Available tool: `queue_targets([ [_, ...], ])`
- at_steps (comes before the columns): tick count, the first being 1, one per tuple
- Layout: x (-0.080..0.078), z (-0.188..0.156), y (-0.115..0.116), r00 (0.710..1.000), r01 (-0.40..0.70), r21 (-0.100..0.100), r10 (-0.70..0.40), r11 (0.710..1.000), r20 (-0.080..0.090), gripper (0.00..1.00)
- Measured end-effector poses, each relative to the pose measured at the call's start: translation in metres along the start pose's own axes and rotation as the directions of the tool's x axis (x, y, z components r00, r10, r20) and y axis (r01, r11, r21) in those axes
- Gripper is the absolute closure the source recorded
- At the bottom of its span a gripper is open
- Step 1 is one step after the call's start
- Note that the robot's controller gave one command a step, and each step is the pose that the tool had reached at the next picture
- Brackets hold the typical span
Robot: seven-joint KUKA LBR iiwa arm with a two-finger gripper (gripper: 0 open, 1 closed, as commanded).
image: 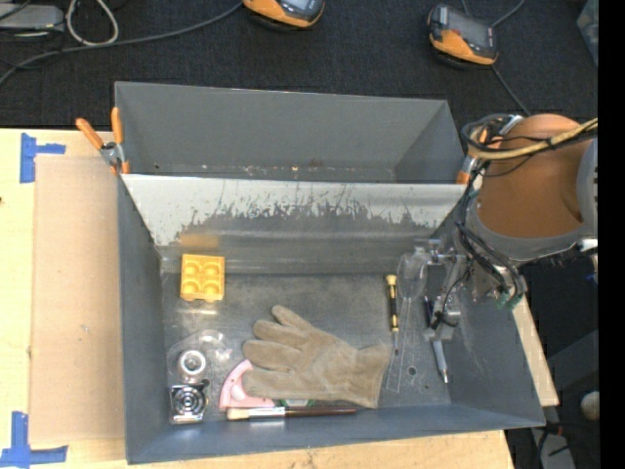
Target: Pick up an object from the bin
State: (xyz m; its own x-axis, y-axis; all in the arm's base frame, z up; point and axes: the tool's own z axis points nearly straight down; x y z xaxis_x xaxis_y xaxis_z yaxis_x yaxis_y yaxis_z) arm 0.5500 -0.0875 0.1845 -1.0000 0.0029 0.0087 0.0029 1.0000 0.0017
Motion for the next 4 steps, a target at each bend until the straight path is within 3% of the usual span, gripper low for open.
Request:
queue_targets([
  [1,-0.002,-0.004,0.001,1.0,0.004,0.001,-0.004,1.0,0.007,0.0],
  [2,0.022,0.119,0.072,0.991,0.134,-0.001,-0.134,0.991,-0.002,0.0],
  [3,0.021,0.051,0.077,0.986,0.163,0.007,-0.163,0.987,0.019,0.0],
  [4,0.035,0.086,0.122,0.986,0.164,-0.001,-0.164,0.986,-0.005,0.0],
])
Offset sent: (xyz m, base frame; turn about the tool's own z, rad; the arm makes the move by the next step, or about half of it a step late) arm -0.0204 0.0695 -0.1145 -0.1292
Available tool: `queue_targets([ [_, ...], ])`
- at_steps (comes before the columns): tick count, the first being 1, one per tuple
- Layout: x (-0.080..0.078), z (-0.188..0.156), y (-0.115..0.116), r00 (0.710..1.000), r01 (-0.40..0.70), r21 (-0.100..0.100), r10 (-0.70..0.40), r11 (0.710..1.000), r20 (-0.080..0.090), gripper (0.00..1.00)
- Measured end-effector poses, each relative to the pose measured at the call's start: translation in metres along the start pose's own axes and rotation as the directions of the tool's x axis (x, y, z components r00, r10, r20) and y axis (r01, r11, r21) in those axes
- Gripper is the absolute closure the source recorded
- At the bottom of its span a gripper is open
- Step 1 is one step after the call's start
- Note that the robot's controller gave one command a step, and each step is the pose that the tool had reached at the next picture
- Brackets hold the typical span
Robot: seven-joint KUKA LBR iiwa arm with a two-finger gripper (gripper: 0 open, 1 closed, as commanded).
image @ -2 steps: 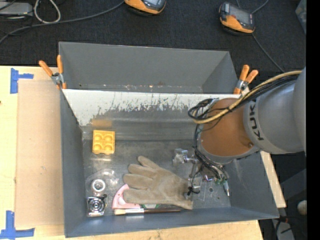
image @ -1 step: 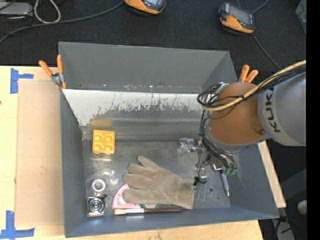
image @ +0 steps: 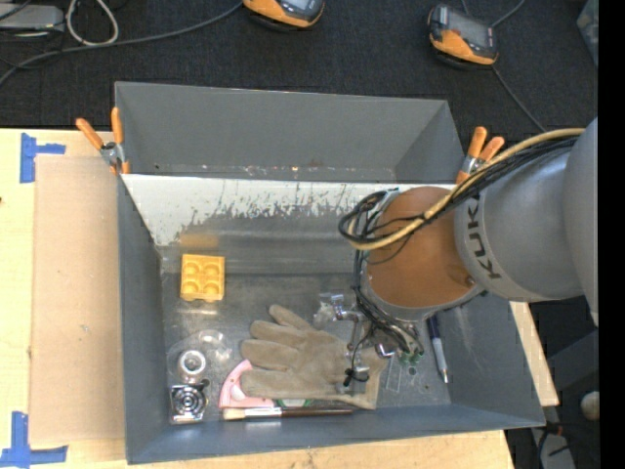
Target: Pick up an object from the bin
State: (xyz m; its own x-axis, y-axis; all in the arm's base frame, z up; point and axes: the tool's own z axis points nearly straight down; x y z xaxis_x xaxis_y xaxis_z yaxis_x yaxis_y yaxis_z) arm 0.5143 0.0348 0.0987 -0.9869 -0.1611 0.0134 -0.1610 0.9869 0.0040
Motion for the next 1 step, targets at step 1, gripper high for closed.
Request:
queue_targets([
  [1,-0.0018,0.0289,-0.0033,1.0,-0.016,0.008,0.016,1.0,0.02,0.0],
])
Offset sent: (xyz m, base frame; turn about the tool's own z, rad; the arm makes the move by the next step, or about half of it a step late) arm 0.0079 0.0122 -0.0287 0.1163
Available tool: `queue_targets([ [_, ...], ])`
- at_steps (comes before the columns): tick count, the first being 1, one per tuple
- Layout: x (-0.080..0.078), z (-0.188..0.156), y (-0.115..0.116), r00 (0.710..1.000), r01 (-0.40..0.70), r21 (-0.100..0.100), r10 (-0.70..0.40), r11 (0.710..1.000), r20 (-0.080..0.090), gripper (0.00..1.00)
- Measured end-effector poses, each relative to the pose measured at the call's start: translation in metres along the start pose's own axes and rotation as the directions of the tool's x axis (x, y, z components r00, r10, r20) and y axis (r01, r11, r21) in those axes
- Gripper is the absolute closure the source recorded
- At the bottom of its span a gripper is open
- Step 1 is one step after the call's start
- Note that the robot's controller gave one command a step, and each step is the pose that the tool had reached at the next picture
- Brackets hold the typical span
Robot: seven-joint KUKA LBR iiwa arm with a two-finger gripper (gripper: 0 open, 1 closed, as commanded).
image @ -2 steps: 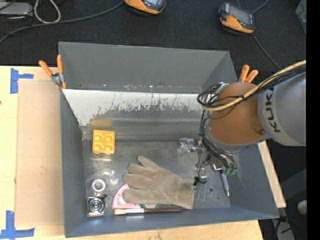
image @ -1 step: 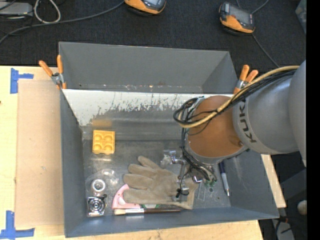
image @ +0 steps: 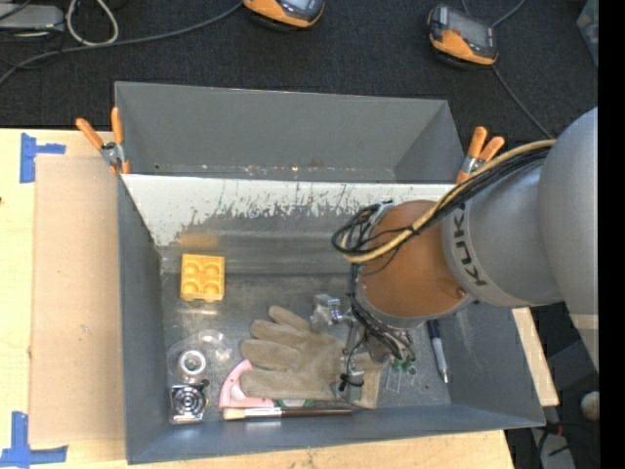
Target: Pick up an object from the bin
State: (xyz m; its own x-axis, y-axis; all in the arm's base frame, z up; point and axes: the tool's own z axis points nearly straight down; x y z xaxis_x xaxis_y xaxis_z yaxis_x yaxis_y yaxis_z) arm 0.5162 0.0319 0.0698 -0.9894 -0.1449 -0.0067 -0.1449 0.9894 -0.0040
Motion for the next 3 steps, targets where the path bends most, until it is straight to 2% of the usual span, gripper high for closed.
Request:
queue_targets([
  [1,-0.009,-0.001,0.013,0.995,-0.1,-0.002,0.1,0.995,-0.009,1.0],
  [2,-0.009,-0.001,0.013,0.995,-0.099,-0.002,0.099,0.995,-0.009,1.0],
  [3,-0.007,-0.023,0.013,0.995,-0.098,-0.003,0.098,0.995,-0.014,1.0],
])
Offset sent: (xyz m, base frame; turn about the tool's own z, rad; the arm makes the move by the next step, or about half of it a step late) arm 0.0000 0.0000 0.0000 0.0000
